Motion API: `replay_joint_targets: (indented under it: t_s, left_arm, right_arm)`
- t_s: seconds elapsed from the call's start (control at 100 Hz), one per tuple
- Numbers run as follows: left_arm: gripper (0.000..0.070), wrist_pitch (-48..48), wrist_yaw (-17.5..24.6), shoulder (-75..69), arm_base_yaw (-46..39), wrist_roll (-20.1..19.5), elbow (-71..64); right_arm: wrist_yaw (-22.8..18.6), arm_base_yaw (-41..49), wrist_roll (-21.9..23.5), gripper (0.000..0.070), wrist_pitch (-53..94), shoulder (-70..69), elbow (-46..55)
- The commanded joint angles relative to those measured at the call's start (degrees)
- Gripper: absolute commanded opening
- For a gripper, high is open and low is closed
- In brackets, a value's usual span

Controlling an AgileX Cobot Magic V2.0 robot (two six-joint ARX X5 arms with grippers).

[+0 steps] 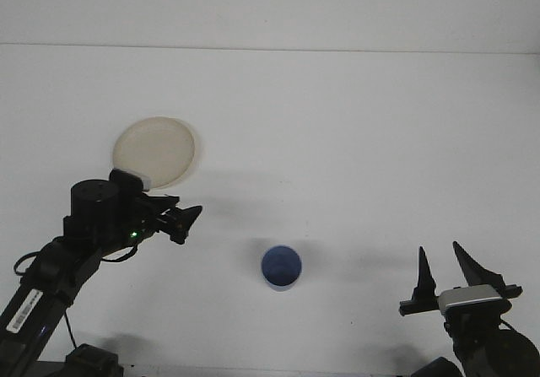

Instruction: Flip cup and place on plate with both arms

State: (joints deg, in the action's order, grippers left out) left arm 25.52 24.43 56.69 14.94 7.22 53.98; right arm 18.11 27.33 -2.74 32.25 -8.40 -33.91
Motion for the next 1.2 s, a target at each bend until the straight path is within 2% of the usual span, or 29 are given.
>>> replay_joint_targets:
  t_s: [0.0,0.07,0.25,0.4,0.53,0.94,1.19]
  left_arm:
    - [0.0485,2.58,0.72,2.93,2.03,-4.20,3.34]
    - [0.0546,6.67,0.72,6.32,4.59,-5.97,6.82]
    - [0.0543,14.64,0.68,14.51,10.78,-9.44,14.64]
    - [0.0543,18.25,0.28,20.65,15.61,-9.66,19.50]
    - [0.0543,20.28,-2.82,25.29,19.71,-9.64,22.32]
    - [0.0543,19.93,-7.56,34.91,28.15,-9.35,23.50]
    - [0.0543,15.89,-7.74,38.73,30.95,-7.91,23.50]
  right_arm:
    - [0.11,0.24,0.33,0.0371,-0.50,0.22,-0.13]
    - [-0.07,0.24,0.35,0.0371,-0.52,0.20,-0.13]
    - [-0.09,0.24,0.33,0.0371,-0.55,0.20,-0.13]
    - [-0.09,0.24,0.35,0.0371,-0.57,0.20,-0.13]
    - [-0.11,0.24,0.37,0.0371,-0.52,0.20,-0.13]
    - [-0.11,0.24,0.37,0.0371,-0.52,0.20,-0.13]
    - [-0.11,0.24,0.37,0.0371,-0.50,0.20,-0.13]
